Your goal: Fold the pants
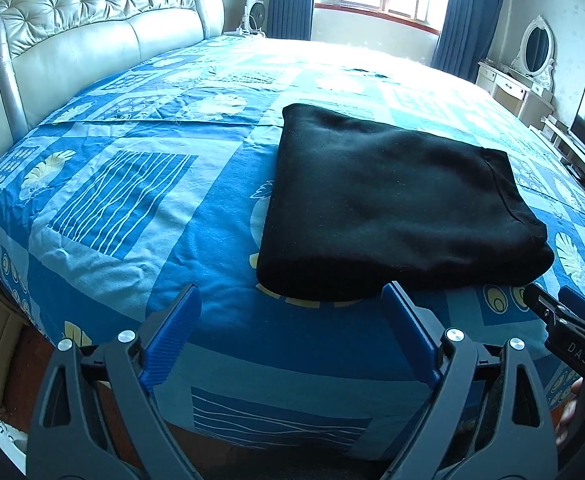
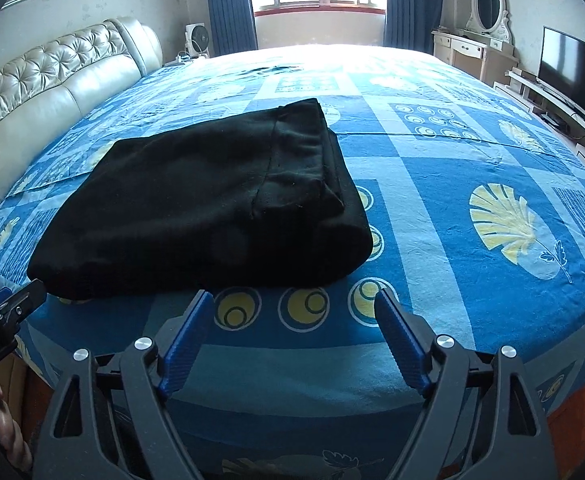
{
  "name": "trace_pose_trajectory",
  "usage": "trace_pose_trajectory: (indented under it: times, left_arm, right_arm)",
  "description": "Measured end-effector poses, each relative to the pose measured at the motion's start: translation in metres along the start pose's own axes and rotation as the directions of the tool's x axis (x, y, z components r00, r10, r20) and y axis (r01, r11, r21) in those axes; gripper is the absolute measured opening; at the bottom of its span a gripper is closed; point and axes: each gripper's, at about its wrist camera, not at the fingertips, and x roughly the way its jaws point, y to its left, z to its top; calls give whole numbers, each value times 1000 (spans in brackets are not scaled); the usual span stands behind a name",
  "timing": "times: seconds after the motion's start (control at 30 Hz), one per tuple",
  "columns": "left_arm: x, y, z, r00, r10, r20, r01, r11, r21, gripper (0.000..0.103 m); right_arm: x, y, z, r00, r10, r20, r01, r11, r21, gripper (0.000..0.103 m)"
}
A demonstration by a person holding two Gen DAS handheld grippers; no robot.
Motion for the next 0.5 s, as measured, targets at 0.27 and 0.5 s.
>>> trace_pose_trajectory:
  times: [0.27, 0.5]
  left_arm:
    - [-4, -2, 2, 1000, -6, 10, 6, 1000, 21, 91]
    - [-11, -5, 7, 999, -28, 17, 28, 999, 22, 92]
  right_arm:
    - [-8, 1, -3, 1000, -5, 24, 5, 1000, -2, 81]
    - [-10, 2, -3, 1000, -9, 26, 9, 1000, -10, 81]
